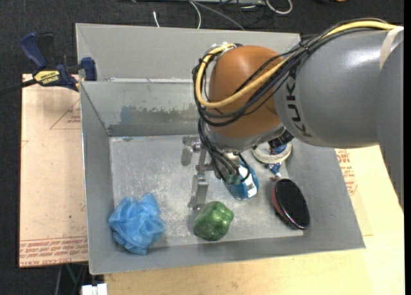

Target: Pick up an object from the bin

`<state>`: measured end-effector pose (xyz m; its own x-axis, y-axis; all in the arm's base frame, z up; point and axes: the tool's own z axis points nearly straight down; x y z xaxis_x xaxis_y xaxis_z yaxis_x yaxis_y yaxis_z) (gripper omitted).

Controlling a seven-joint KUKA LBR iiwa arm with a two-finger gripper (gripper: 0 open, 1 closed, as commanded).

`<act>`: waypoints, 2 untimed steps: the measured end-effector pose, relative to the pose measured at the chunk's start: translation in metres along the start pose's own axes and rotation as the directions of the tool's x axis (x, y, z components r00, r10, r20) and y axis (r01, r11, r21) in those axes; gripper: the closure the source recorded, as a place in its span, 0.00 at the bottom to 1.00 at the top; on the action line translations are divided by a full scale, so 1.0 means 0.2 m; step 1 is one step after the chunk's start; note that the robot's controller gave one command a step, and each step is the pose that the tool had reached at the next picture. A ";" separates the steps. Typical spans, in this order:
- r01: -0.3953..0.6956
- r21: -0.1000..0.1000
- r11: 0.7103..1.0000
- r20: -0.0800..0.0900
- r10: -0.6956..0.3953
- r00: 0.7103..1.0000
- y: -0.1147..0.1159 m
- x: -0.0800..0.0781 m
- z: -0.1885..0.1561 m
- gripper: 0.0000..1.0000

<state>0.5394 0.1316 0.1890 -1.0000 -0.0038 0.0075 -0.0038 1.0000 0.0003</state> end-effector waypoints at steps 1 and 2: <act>-0.005 -0.001 1.000 0.008 0.005 1.000 0.00 -0.01 -0.02 0.00; 0.559 0.002 0.829 0.008 -0.559 0.829 0.43 0.18 0.54 0.00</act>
Offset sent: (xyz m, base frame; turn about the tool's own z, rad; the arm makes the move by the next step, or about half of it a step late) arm -0.0417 0.0919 -0.1190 -0.6458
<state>0.5023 0.2172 0.0808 -0.8270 -0.5621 -0.0020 -0.5621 0.8270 0.0021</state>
